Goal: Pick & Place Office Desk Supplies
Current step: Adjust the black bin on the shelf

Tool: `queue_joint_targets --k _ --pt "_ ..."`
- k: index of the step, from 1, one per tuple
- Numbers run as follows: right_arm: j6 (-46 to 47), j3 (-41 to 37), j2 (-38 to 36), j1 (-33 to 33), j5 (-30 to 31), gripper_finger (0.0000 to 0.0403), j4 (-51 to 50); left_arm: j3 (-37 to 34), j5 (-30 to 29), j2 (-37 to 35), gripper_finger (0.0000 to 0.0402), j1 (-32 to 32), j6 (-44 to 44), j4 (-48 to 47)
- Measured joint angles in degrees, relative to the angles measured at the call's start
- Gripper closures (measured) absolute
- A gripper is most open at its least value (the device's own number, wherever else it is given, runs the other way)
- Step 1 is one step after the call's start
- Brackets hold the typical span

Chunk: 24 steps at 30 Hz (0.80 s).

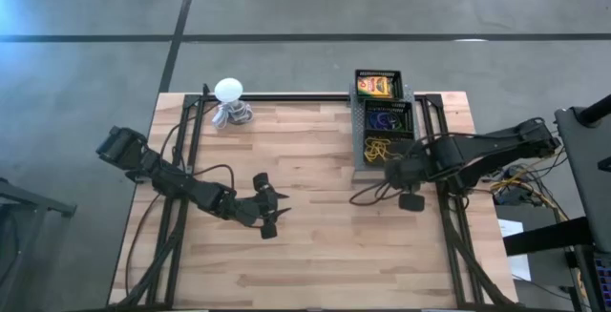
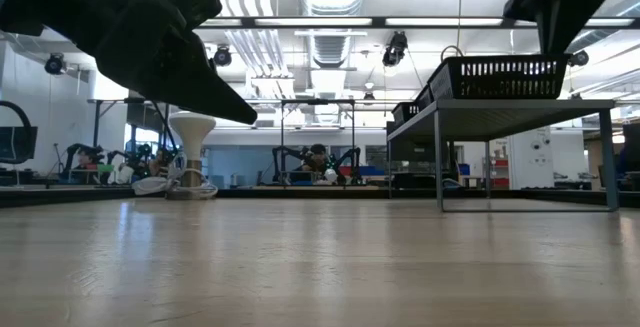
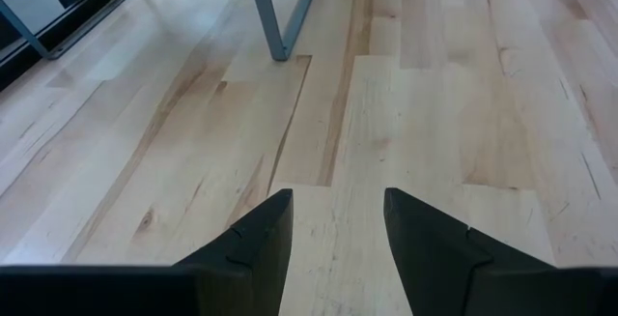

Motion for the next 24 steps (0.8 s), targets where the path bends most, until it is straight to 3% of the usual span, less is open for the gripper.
queue_joint_targets --k 8,15,24 --pt "1.89 -1.14 -0.04 -0.05 1.66 0.0360 -3.69 0.00 0.00 0.00 0.0233 0.00 0.00 0.11" --pt "6.22 -1.18 -0.11 -0.06 8.64 0.0360 -9.28 0.00 0.00 0.00 0.0233 0.00 0.00 0.04" --pt "6.69 -1.03 -0.24 -0.05 6.24 0.0360 -9.19 0.00 0.00 0.00 0.0233 0.00 0.00 0.02"
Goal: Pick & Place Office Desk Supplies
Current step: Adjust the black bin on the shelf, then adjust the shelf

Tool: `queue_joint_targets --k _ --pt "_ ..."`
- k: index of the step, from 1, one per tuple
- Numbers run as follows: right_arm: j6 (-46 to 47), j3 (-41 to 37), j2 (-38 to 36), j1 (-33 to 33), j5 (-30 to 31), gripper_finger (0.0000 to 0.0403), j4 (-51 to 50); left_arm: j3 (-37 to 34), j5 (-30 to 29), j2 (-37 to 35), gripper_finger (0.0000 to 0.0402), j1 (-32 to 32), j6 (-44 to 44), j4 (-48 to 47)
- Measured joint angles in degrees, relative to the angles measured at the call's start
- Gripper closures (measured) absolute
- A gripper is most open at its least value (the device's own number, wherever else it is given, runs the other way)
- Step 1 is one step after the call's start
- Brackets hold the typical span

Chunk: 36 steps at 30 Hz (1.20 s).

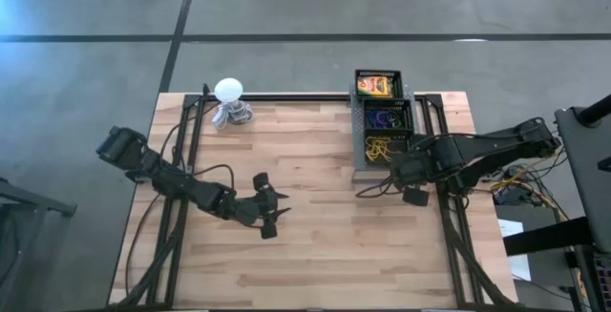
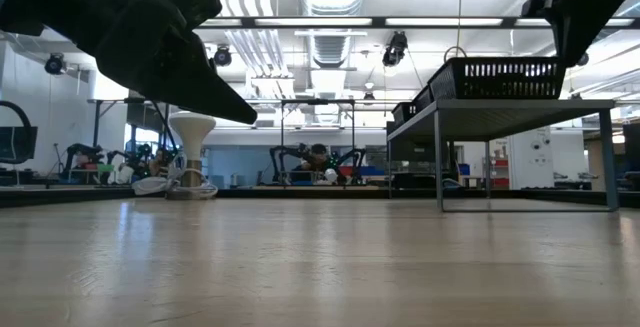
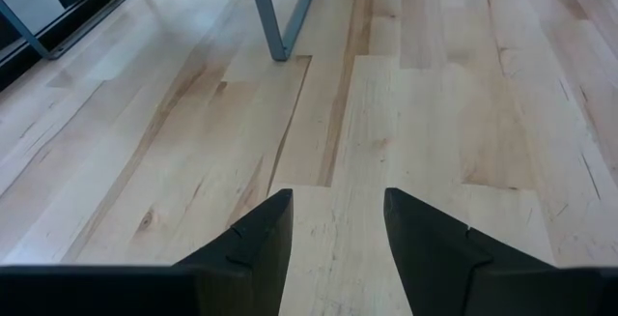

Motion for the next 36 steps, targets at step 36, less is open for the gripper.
queue_joint_targets --k 36 --pt "-14.22 -48.37 -60.40 13.76 -6.68 0.0394 70.14 0.00 -0.31 0.00 0.0233 0.39 -0.02 2.02"
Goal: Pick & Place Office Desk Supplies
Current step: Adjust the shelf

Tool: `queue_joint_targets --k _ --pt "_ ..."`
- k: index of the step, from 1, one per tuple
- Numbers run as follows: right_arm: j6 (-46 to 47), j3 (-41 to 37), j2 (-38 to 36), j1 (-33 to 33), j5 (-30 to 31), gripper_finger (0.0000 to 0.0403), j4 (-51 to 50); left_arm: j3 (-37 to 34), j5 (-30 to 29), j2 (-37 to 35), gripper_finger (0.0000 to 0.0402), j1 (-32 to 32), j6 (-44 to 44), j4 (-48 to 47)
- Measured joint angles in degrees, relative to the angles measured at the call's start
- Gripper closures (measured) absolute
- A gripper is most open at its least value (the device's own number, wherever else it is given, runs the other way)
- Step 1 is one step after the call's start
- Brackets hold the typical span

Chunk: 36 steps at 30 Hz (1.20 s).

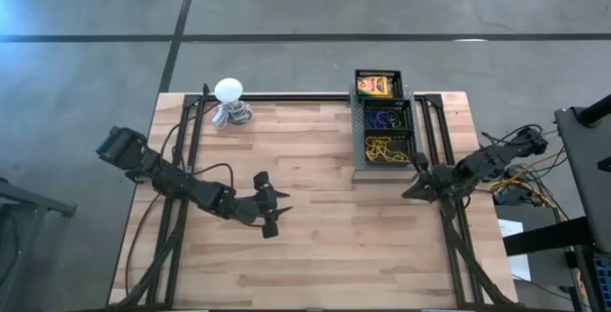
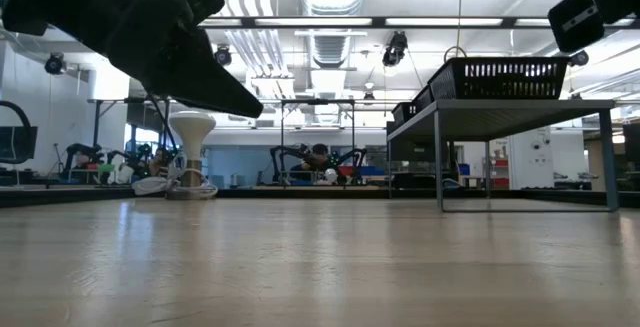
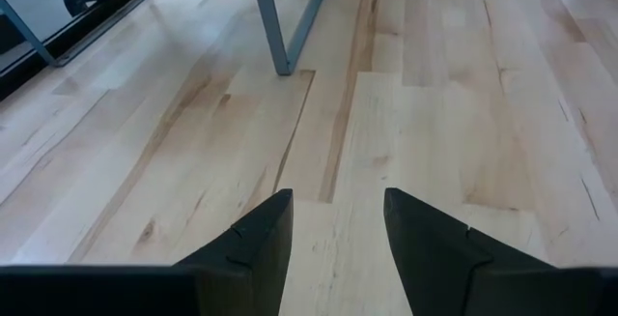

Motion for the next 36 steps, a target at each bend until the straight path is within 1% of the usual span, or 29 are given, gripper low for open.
queue_joint_targets --k 3,8,12,15,23,28,29,33,36 --pt "-1.64 -3.26 -4.02 0.00 0.27 0.0394 2.16 0.00 -0.12 0.00 0.0233 0.00 0.04 0.51" --pt "-2.93 -6.59 -9.55 -0.02 1.41 0.0394 2.86 0.00 -0.13 0.00 0.0233 0.02 0.04 0.80" --pt "-5.70 -8.03 -9.54 -0.17 1.60 0.0394 5.45 0.00 -0.10 0.00 0.0233 0.02 0.04 0.95" --pt "-5.72 -7.92 -9.59 -0.21 1.40 0.0394 5.32 0.00 -0.12 0.00 0.0233 0.02 0.04 1.09" --pt "-6.55 -3.89 -8.43 -0.14 1.35 0.0394 5.48 0.00 -0.10 0.00 0.0233 0.02 0.07 1.36" --pt "-5.74 -5.32 -6.41 -0.15 1.47 0.0394 5.21 0.00 -0.10 -0.01 0.0233 0.02 0.06 1.22" --pt "-5.88 -5.86 -6.12 -0.15 2.15 0.0394 5.10 0.00 -0.10 0.00 0.0233 0.02 0.06 1.15" --pt "-9.77 -6.77 -6.45 -0.14 8.43 0.0394 5.25 0.00 -0.10 -0.02 0.0233 0.02 0.04 0.80" --pt "-12.83 -5.97 -7.86 -0.15 8.89 0.0394 5.85 0.00 -0.10 -0.02 0.0233 0.02 0.04 0.80"
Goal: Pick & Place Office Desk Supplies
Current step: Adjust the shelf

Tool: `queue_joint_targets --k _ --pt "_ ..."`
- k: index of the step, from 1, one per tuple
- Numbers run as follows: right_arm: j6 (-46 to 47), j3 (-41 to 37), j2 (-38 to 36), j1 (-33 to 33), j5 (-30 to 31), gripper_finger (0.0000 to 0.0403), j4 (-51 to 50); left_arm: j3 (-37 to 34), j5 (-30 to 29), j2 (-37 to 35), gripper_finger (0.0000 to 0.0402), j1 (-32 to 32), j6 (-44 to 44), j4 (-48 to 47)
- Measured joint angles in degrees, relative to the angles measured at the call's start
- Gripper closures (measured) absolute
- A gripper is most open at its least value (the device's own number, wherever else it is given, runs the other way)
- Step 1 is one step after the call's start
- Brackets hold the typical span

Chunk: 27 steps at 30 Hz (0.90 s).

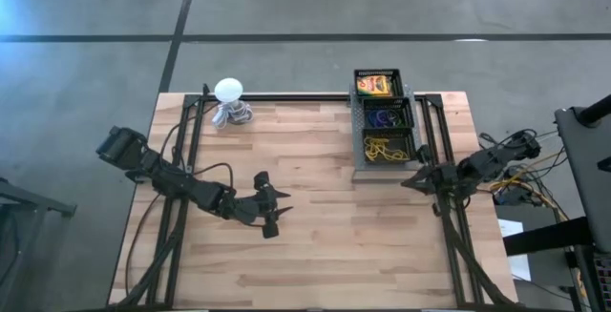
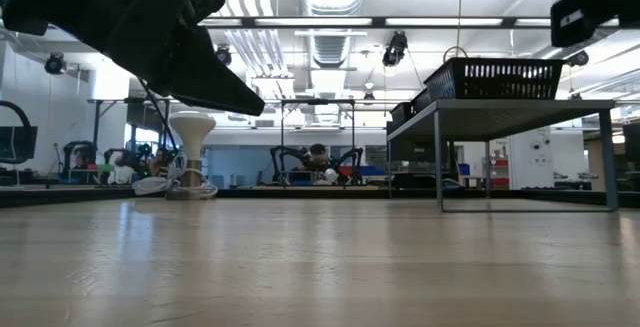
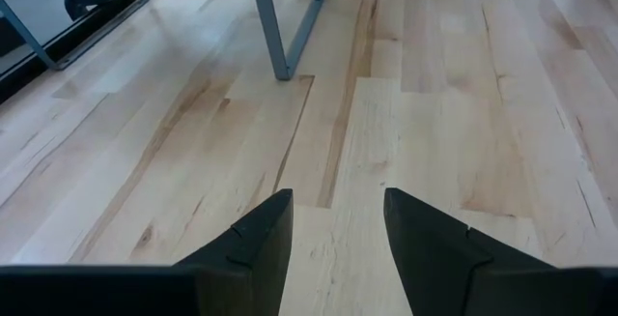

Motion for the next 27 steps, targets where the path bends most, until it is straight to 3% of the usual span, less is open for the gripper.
queue_joint_targets --k 6,13,27 --pt "-3.60 3.05 -1.70 -0.02 0.65 0.0394 -1.64 0.00 0.00 0.00 0.0233 0.00 0.00 0.08" --pt "-1.40 5.34 -1.70 -0.07 2.99 0.0394 -4.23 0.00 0.00 0.00 0.0233 -0.01 0.00 0.15" --pt "4.03 -2.77 -1.70 -0.13 1.52 0.0394 2.18 0.00 0.00 0.00 0.0233 0.45 0.02 0.46"
